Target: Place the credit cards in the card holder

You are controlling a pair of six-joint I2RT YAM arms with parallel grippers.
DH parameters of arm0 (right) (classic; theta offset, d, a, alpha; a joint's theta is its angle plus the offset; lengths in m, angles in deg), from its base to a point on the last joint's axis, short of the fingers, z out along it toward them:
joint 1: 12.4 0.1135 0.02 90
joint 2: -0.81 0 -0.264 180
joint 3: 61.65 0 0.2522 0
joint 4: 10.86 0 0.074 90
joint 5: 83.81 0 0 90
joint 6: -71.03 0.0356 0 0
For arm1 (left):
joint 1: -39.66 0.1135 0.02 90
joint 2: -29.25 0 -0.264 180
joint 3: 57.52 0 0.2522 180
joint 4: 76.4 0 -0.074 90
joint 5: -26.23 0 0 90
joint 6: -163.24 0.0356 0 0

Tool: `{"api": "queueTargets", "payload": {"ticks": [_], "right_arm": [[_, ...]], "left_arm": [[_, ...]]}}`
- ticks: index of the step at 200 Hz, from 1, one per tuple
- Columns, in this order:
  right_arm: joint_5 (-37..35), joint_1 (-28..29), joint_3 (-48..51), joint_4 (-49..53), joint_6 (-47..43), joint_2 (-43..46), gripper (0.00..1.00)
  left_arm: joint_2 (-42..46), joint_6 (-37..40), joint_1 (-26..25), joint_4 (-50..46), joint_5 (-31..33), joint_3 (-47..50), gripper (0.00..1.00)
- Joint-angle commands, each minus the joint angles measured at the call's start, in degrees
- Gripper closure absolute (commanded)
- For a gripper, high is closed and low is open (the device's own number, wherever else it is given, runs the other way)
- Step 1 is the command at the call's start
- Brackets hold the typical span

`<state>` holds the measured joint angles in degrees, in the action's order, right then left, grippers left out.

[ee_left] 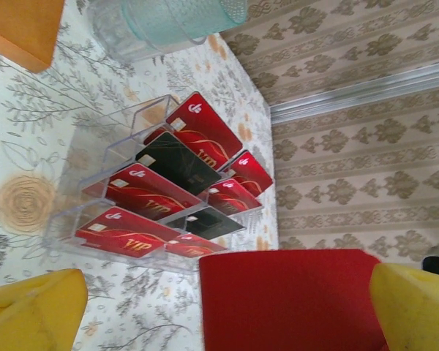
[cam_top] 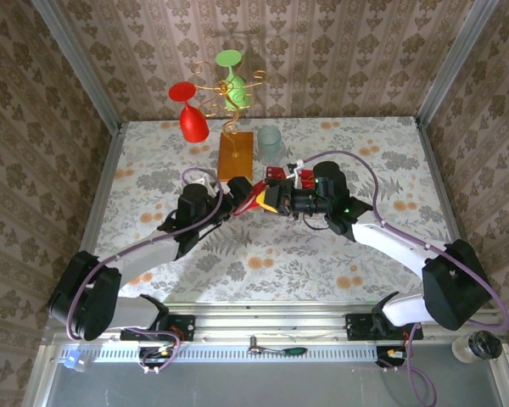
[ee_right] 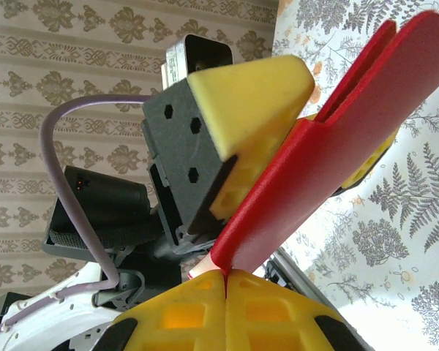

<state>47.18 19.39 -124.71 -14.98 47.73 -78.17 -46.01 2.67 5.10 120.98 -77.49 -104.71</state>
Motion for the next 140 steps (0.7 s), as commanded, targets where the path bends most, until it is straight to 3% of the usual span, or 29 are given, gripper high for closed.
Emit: {"api": "queueTargets", "payload": {"ticks": [1, 84, 140], "right_arm": [[1.33, 0.60, -2.55, -3.47, 0.43, -1.93, 1.00], [2.38, 0.64, -4.70, -4.46, -2.68, -5.00, 1.00], [4.77, -0.15, -6.98, -7.11, -4.52, -6.22, 1.00]], "left_arm": [[-0.57, -6.05, -0.31, 10.17, -1.75, 0.81, 0.00], [-1.35, -11.89, -1.05, 18.91, -1.75, 3.09, 0.00], [-3.63, -19.52, 0.39, 29.76, -2.13, 5.63, 0.00]]}}
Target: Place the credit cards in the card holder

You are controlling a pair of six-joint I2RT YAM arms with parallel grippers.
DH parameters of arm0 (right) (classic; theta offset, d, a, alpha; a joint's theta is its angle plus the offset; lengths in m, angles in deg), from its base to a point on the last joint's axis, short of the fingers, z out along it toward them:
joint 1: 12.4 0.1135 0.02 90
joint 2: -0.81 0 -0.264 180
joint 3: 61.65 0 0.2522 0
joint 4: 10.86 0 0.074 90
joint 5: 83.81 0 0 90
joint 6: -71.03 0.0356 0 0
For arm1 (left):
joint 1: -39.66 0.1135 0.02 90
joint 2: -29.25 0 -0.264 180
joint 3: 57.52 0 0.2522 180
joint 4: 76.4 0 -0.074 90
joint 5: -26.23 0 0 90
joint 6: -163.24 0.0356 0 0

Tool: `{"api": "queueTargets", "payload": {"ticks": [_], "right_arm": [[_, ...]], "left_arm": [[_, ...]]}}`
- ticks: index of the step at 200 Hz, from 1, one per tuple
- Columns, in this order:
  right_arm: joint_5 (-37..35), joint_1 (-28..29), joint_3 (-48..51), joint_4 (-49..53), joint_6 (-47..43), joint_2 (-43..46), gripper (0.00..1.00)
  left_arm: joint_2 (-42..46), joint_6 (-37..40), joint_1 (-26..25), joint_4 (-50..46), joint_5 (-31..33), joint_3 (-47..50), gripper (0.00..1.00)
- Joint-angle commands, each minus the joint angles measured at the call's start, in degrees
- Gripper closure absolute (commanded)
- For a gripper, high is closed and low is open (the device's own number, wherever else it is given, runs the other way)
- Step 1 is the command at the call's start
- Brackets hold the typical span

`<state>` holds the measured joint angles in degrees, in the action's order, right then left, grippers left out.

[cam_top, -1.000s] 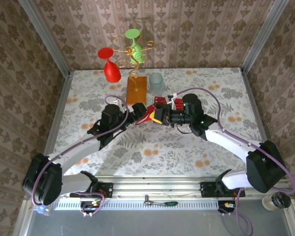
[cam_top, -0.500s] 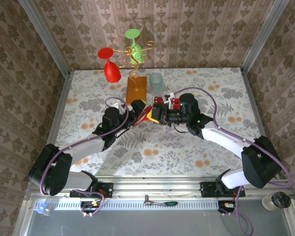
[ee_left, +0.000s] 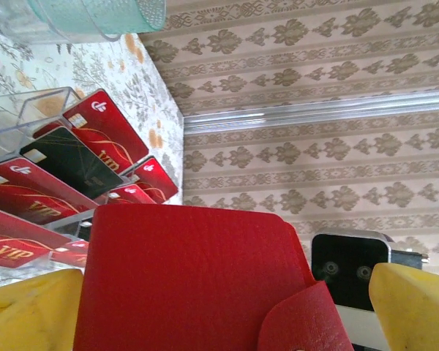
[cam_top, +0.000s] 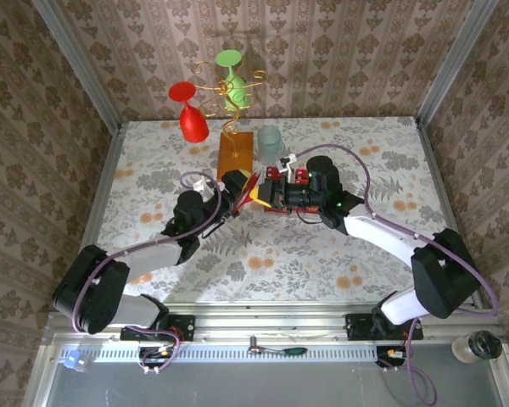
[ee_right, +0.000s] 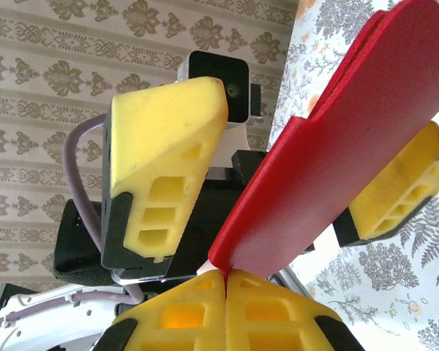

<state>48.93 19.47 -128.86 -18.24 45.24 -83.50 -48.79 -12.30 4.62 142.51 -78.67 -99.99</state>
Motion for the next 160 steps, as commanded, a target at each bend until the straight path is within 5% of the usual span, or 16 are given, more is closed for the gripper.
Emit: {"api": "queueTargets", "payload": {"ticks": [1, 95, 160], "right_arm": [[3.08, -0.24, -2.90, -3.88, -2.05, -1.00, 1.00], [4.19, -2.13, 1.05, -6.04, -2.22, -2.42, 1.00], [4.19, -3.05, 2.21, -5.70, -2.72, -2.92, 1.00]], "left_arm": [[-0.87, -4.59, 0.86, 8.33, -0.98, 0.88, 0.00], [3.56, -4.29, 3.64, 7.32, -2.65, -0.38, 0.00], [5.22, -0.91, 4.46, 3.25, -4.69, -1.60, 0.13]]}}
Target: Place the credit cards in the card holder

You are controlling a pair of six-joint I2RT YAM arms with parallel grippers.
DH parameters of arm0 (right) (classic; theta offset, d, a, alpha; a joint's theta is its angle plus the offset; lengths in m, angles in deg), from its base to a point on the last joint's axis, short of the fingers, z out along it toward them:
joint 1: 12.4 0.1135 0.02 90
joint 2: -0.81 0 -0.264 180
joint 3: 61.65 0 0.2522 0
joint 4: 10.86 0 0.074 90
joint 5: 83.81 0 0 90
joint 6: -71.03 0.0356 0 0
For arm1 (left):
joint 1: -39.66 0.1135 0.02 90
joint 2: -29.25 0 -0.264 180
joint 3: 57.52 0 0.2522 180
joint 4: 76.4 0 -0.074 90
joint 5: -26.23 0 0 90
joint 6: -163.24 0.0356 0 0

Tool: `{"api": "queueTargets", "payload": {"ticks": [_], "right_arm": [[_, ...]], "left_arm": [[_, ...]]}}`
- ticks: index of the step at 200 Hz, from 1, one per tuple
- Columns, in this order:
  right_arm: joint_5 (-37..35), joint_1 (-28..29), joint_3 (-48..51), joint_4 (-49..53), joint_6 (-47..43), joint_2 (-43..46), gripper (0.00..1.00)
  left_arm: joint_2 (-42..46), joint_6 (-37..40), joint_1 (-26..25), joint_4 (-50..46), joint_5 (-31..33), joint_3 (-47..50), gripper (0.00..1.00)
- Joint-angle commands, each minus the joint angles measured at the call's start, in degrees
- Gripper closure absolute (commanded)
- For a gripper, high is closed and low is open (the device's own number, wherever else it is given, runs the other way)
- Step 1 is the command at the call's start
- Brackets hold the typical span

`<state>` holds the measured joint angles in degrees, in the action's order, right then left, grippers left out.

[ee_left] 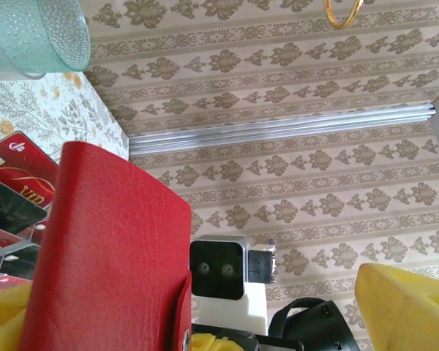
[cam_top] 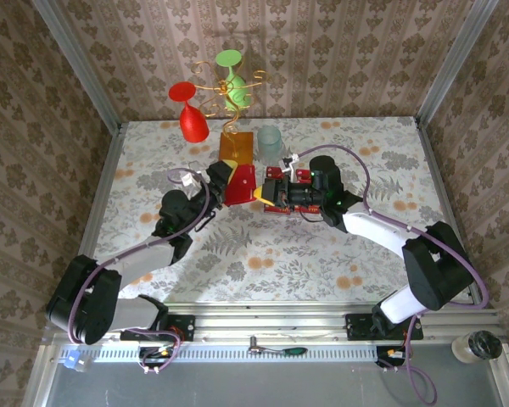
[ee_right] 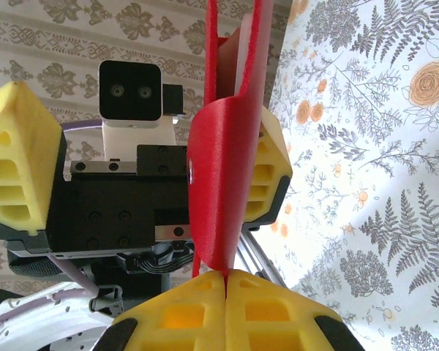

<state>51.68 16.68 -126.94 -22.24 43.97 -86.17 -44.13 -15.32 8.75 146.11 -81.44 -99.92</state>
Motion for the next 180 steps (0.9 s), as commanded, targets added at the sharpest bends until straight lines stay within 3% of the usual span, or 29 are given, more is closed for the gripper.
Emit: {"api": "queueTargets", "payload": {"ticks": [1, 45, 163, 180], "right_arm": [[1.44, -0.25, 0.29, -1.68, -1.43, -0.28, 1.00], [1.35, -0.33, 0.56, -1.62, -1.58, -0.66, 1.00], [1.38, -1.53, 1.87, -1.48, -1.79, -0.77, 1.00], [1.37, -1.57, 1.96, -1.55, -1.79, -0.91, 1.00]], "left_arm": [[0.59, 2.13, 0.33, -0.32, -1.88, -1.63, 0.13], [0.44, 3.70, 0.33, -0.72, -1.75, -0.89, 0.27], [1.14, 5.32, 1.20, -1.10, -0.43, 1.00, 0.49], [0.70, 5.31, 1.21, -1.01, -0.52, 0.96, 0.56]]}}
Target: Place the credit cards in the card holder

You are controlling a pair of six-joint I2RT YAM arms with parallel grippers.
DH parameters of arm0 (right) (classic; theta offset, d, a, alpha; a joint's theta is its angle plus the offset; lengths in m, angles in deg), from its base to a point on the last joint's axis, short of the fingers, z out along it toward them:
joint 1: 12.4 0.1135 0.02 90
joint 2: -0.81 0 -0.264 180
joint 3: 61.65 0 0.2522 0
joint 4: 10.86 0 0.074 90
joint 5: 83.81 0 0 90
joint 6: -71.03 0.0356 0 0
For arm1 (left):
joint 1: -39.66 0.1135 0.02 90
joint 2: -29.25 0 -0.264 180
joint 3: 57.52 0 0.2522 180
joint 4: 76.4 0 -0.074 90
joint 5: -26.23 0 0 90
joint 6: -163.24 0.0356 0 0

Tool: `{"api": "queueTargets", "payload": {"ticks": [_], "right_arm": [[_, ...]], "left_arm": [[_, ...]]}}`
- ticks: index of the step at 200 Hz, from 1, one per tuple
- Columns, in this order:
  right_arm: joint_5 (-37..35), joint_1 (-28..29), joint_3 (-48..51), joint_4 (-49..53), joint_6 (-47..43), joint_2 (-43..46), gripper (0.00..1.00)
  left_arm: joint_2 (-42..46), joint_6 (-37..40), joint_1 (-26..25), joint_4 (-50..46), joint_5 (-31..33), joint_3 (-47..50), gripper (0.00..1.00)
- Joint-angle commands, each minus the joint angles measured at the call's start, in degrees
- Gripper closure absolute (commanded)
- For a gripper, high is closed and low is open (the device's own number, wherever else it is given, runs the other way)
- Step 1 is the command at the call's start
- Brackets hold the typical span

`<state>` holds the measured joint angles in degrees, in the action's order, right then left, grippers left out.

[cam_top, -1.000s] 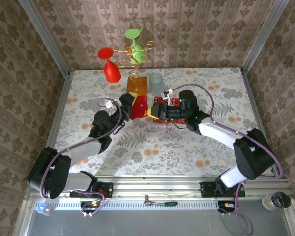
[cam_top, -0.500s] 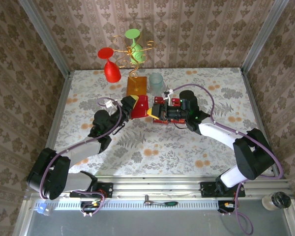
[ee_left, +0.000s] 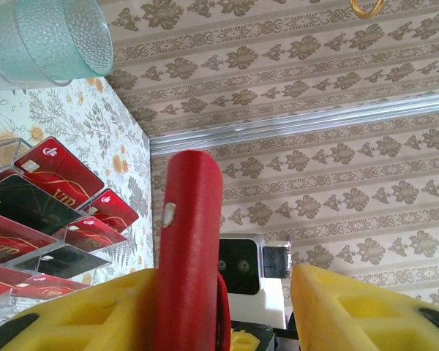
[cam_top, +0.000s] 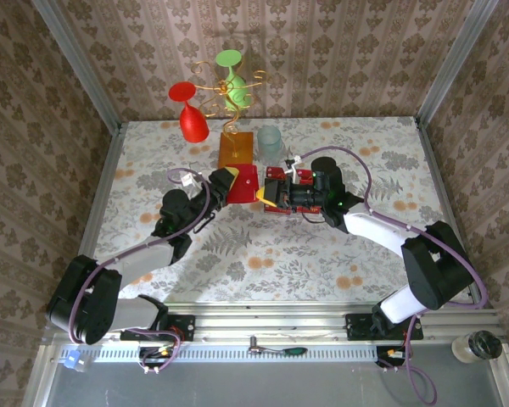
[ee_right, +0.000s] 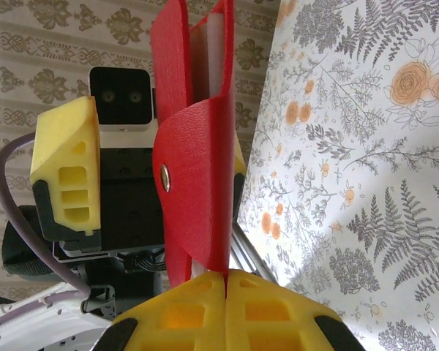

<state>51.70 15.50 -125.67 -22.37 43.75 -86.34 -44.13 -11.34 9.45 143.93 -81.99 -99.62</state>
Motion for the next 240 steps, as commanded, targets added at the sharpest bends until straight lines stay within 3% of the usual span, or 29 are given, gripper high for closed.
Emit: {"api": "queueTargets", "payload": {"ticks": [1, 37, 63, 89, 107, 127, 148, 209, 240], "right_arm": [[1.34, -0.39, 0.64, -1.39, -1.56, -0.74, 1.00], [1.42, -0.39, 0.56, -1.52, -1.39, -0.87, 1.00], [1.67, -0.59, 0.10, -0.28, -2.00, -0.78, 1.00], [-0.08, -2.57, -0.76, 10.01, -7.65, 1.62, 0.56], [-3.33, -4.23, -1.67, 21.02, -14.11, 4.27, 0.43], [-9.19, -4.08, -4.78, 33.85, -22.30, 6.09, 0.40], [-14.04, -2.81, -7.51, 39.94, -25.58, 6.64, 0.37], [-31.99, 7.65, -19.61, 49.58, -32.49, 3.34, 0.35], [-35.13, 10.68, -23.12, 50.30, -33.69, 0.36, 0.35]], "left_arm": [[0.70, 1.34, 0.51, 1.18, 0.03, 0.70, 0.57], [0.17, 1.58, 0.51, 1.48, -0.23, 0.74, 0.71], [0.07, 2.94, 0.59, 0.90, -0.89, 0.40, 0.87], [2.29, 8.91, 0.69, -5.81, -1.56, -0.84, 0.99], [5.98, 16.62, 0.43, -15.93, -1.09, -2.77, 1.00], [10.08, 24.40, -0.60, -26.63, 1.78, -4.86, 1.00], [11.89, 27.51, -1.71, -31.77, 4.75, -5.99, 1.00], [9.86, 22.88, -6.26, -31.23, 11.76, -5.72, 1.00], [9.02, 19.89, -7.57, -30.49, 13.71, -5.98, 1.00]]}}
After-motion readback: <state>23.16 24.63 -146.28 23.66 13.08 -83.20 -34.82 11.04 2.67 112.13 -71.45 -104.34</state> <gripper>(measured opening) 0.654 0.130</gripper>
